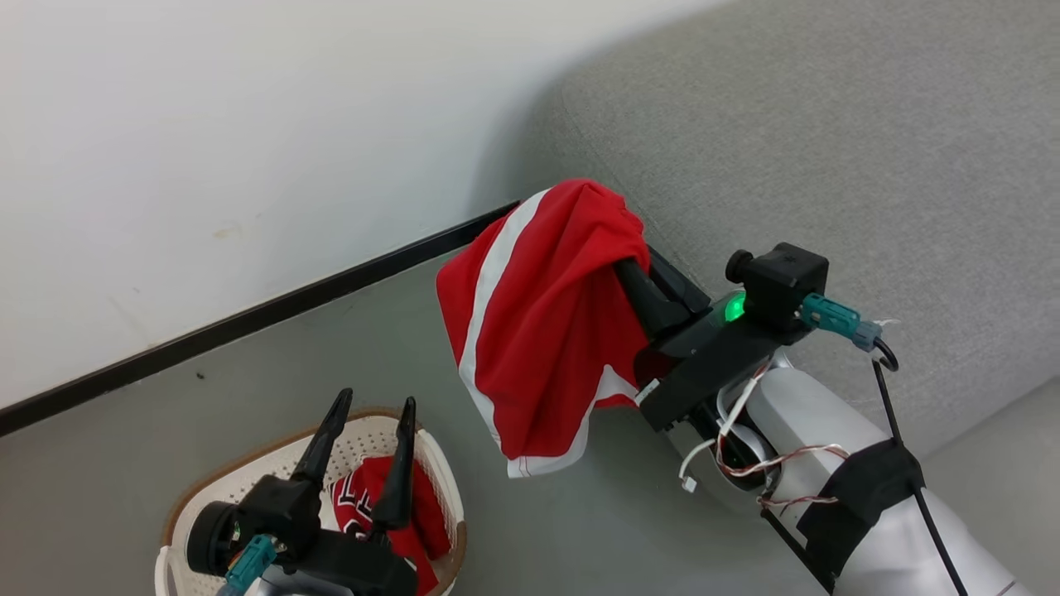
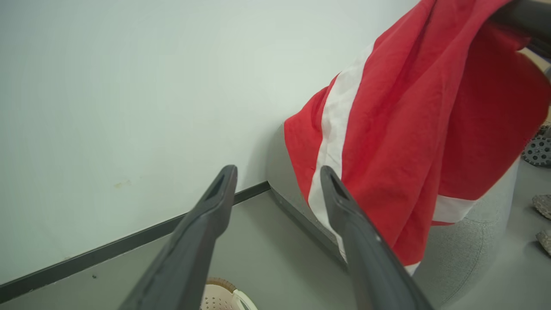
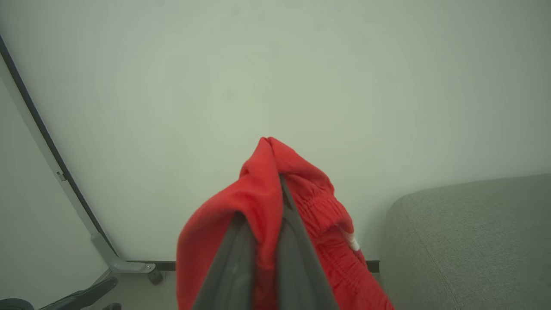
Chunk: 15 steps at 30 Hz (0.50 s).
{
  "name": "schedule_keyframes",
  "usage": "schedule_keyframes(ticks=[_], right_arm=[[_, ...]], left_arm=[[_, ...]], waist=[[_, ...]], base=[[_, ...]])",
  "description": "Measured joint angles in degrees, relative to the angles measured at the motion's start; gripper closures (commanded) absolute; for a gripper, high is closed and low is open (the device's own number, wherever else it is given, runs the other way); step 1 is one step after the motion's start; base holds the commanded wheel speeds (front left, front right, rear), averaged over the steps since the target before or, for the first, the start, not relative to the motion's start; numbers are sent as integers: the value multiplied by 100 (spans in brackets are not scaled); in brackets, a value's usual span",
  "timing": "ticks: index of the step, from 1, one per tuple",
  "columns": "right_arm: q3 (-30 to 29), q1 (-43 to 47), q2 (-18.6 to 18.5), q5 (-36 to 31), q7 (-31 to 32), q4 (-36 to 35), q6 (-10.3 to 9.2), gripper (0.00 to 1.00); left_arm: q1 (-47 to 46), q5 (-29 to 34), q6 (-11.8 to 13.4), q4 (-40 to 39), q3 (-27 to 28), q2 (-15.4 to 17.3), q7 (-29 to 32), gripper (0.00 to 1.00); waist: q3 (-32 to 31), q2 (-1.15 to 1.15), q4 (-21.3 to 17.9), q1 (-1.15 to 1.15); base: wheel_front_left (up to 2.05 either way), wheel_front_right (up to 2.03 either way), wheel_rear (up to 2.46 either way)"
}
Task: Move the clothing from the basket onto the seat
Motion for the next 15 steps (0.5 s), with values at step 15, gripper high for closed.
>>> schedule_keyframes(ticks=[15], right_arm=[[-147,-1,13,-156,0,-62,0,100]], left_arm=[[-40,-1,-1,-21,-149,-1,0,0]], waist=[[142,0,-624,0]], base=[[0,0,0]])
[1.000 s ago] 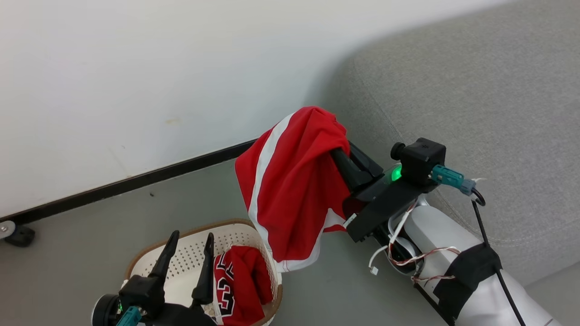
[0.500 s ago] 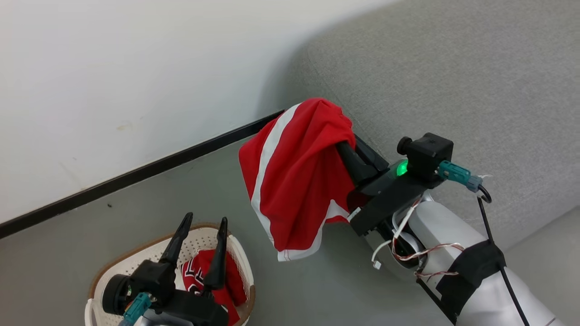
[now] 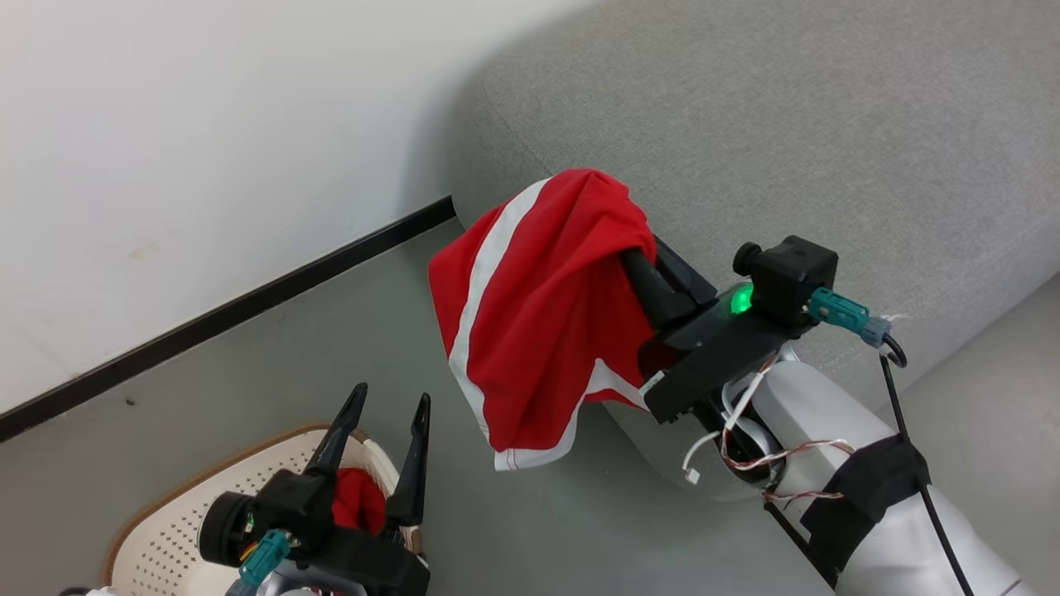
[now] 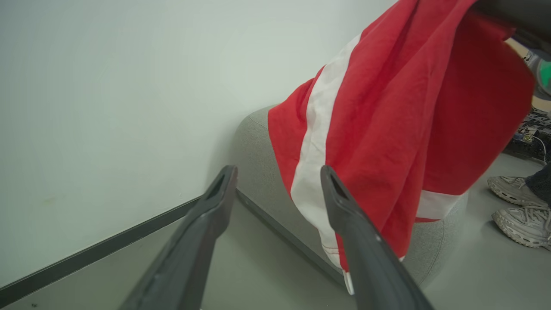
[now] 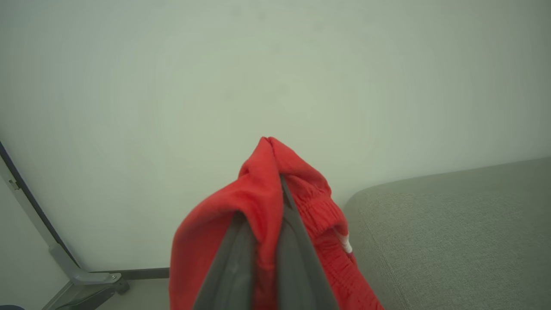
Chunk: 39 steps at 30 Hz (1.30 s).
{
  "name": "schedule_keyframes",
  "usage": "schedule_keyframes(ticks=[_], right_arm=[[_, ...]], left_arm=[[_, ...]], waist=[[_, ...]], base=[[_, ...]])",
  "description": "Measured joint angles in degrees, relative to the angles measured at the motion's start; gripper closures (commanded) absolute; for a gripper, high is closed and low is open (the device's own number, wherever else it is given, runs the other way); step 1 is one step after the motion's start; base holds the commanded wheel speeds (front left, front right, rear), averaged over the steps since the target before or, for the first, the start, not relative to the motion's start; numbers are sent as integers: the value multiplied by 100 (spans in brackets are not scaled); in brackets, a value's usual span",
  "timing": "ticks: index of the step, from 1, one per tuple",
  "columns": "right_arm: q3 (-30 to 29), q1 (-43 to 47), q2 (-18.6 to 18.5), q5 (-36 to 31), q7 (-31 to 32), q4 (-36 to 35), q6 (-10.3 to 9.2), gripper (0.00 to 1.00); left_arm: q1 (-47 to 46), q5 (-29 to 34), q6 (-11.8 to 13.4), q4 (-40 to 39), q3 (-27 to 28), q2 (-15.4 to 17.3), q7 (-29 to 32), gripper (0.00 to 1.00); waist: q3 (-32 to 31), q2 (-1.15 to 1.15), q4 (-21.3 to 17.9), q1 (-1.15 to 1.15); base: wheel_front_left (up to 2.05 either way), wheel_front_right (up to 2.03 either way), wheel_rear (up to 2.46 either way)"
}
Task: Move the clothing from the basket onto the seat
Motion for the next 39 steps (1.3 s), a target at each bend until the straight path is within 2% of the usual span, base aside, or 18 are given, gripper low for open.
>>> schedule_keyframes(ticks=[20,39], right_arm=[[-800,302,-137,-313,0,-426,-43,100],[-1316,305,-187,-514,-1,-546,-42,100]], left_arm=[[-733,16,-7,225,-739,-5,0,0],[-780,-88,-7,331,-928,158,0,0]], waist=[[438,0,-336,0],[616,0,-324,0]], base=[[0,0,0],[0,0,0]])
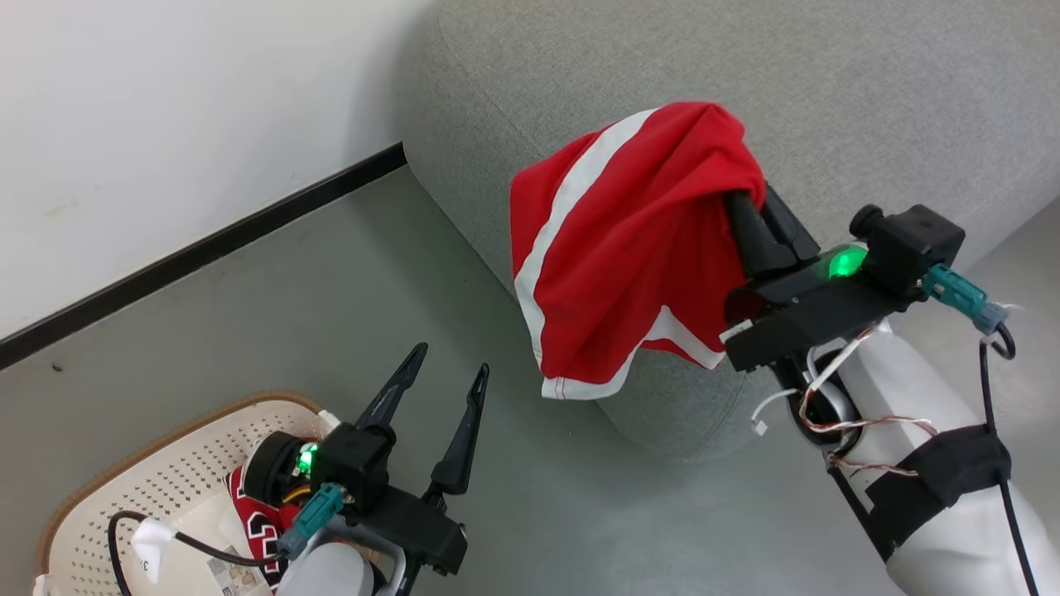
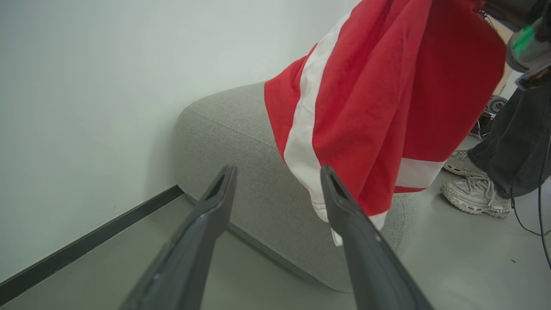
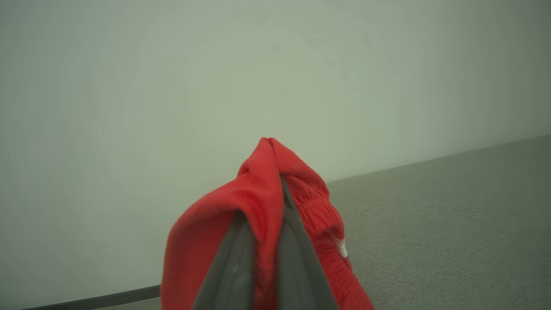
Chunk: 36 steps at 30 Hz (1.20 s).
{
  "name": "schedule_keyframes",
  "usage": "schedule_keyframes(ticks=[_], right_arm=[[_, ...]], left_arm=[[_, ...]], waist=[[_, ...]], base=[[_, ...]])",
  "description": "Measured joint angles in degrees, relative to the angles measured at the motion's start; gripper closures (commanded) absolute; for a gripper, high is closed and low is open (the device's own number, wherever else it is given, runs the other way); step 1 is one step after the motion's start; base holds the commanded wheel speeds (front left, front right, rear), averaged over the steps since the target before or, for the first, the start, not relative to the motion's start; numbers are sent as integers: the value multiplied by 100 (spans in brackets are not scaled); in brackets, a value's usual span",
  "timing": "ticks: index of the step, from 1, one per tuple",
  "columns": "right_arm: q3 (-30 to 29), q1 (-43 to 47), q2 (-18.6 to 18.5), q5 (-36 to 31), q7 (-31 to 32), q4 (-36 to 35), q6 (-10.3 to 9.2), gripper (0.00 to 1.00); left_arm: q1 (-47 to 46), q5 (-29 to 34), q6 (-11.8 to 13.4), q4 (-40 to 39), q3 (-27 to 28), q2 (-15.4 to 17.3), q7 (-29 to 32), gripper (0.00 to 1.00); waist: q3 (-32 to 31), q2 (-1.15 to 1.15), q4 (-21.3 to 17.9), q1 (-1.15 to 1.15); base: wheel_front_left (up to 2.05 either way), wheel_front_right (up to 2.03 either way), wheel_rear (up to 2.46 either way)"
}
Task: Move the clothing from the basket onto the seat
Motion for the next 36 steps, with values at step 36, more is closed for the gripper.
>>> schedule_keyframes(ticks=[36], right_arm=[[-1619,-2337,-946,67,0,1399,35,100]], left_arm=[[-234,101,0,-561,-5,677,0,0]], waist=[[1678,0,89,0]], base=[[0,0,0]])
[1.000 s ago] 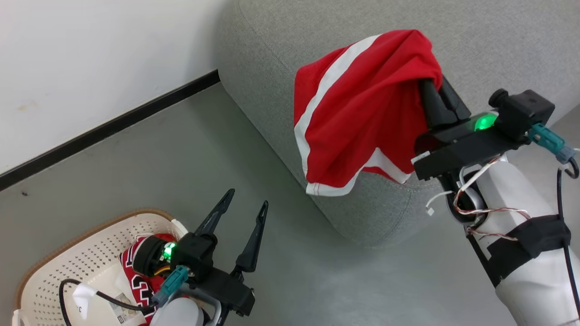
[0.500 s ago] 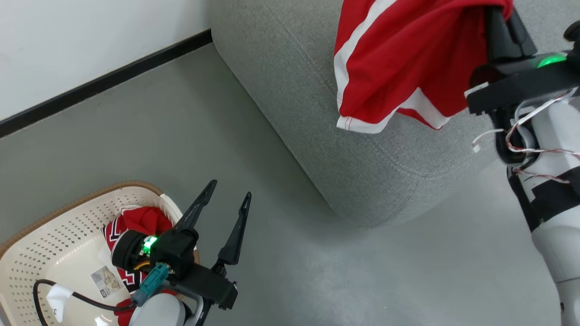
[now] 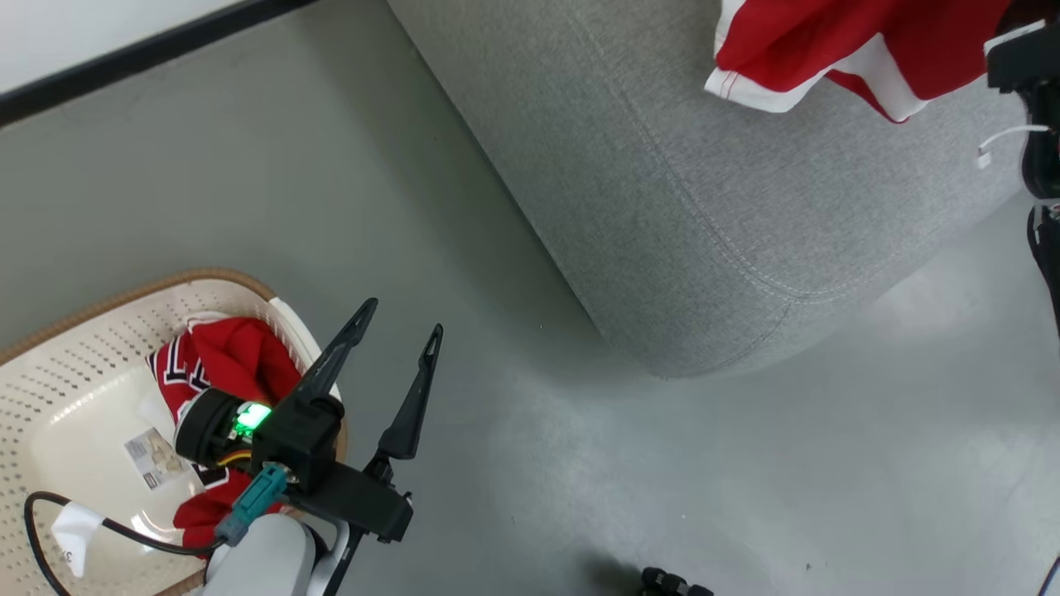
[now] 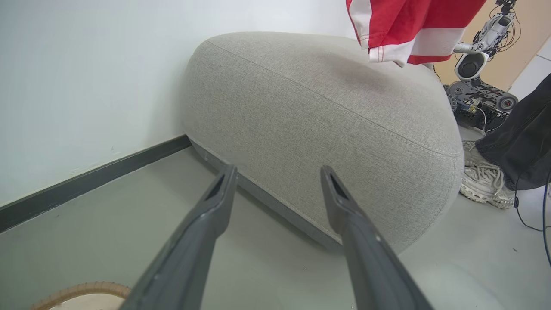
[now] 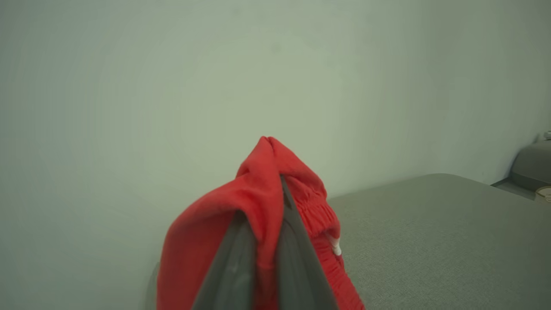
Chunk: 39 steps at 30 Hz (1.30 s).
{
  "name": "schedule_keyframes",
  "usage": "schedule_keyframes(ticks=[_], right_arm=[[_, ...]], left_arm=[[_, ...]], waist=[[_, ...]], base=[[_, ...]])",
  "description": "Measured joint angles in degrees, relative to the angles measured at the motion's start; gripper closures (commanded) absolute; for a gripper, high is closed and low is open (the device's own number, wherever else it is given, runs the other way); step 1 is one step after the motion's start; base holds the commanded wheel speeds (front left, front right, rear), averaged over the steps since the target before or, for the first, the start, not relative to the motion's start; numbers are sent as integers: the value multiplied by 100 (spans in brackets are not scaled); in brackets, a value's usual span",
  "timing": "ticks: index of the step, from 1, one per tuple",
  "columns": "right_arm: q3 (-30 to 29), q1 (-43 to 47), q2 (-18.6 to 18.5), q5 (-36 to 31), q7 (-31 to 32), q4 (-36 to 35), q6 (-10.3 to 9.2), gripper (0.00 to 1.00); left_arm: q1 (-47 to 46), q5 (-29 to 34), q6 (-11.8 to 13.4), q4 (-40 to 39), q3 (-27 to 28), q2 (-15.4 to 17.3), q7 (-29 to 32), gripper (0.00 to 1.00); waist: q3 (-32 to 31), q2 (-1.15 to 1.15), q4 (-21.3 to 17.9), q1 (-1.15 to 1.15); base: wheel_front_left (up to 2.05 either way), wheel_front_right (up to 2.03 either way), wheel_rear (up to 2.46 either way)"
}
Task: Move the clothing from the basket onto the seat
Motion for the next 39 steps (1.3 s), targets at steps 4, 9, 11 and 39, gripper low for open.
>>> schedule_keyframes(ticks=[4,9,11,39], right_arm=[[-209,-103,-16,7,0,149,0,100],[-489,-152,-44,41,0,320,-88,100],[-600,-226,-80,41,0,381,-122,100],[-1651,-1067,-784,-4,-1,711,-399,100]], left_arm=[[-3,14,0,-51,-3,129,0,0],[-44,111,0,-75,-53,310,0,0],[-144,112,0,-87,-74,363,0,0],[-500,155,0,-287,-343,844,0,0]], waist=[[234,0,20,0],[513,0,45,0],[616,0,53,0],[1742,0,245,0]], base=[[0,0,0],[0,0,0],[0,0,0],[0,0,0]])
